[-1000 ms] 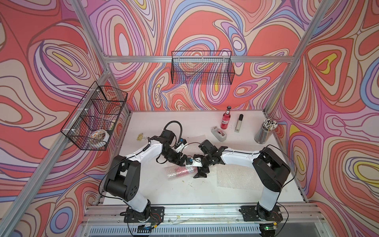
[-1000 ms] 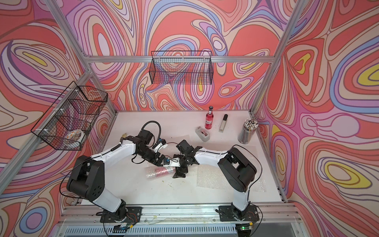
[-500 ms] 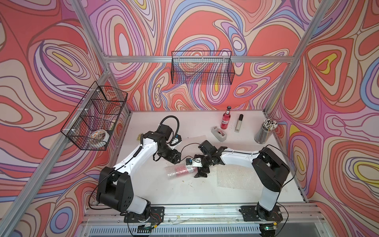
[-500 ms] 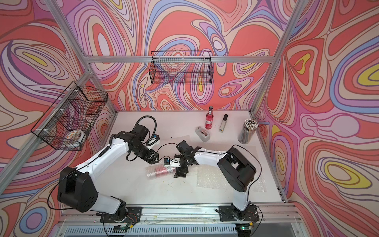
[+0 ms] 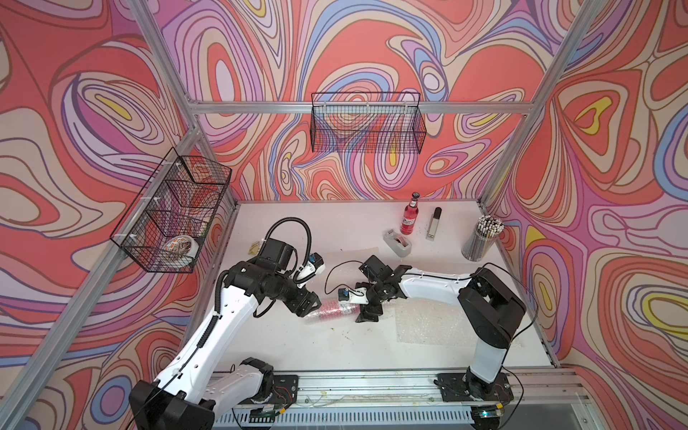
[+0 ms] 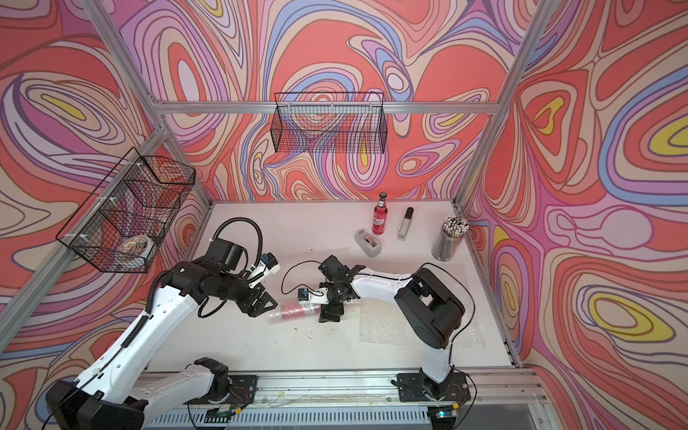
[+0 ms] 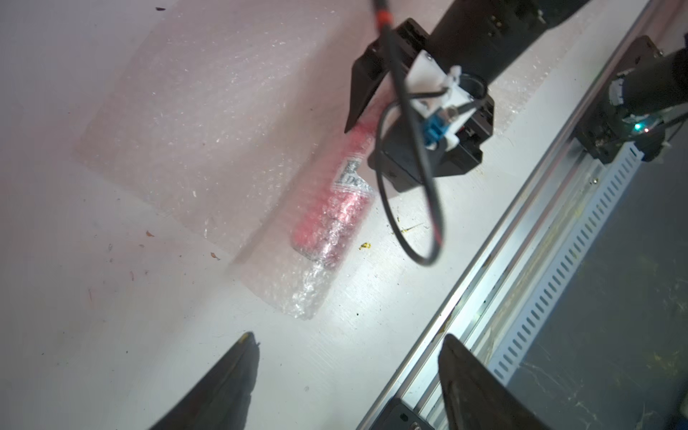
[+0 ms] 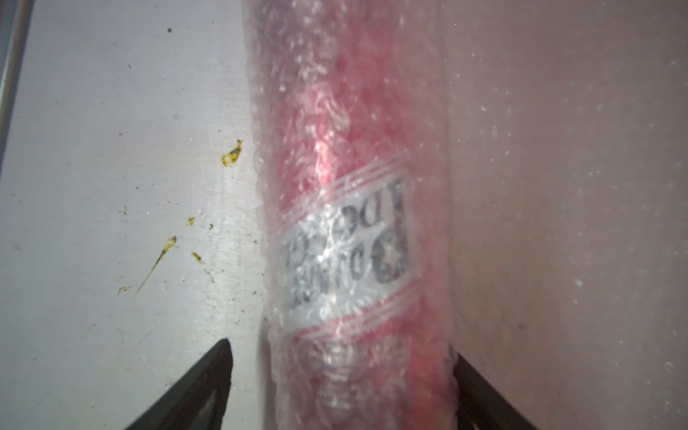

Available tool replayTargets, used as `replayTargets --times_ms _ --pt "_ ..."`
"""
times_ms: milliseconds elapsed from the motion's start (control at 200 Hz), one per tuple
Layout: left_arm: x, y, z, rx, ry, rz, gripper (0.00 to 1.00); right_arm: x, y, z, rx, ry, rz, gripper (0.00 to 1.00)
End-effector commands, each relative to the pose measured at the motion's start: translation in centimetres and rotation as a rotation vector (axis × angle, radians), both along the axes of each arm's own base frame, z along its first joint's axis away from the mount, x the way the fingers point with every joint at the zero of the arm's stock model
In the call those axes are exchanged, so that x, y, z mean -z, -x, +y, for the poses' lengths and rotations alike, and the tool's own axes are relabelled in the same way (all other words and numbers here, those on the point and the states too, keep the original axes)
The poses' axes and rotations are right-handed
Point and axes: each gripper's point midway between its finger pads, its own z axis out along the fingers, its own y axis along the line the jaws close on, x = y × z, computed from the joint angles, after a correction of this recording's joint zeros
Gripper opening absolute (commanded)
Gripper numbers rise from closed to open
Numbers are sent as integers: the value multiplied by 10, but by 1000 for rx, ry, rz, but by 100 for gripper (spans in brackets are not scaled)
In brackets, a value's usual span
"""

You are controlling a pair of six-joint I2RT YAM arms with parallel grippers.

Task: Wrap wine bottles in bubble wrap
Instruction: Wrap the wine bottle in bubble wrap.

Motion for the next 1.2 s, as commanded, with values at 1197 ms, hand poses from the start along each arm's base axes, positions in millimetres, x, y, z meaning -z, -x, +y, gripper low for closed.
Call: replayTargets --times_ms 1197 --pt "104 -21 -55 635 -306 -512 78 22 22 -18 122 135 385 47"
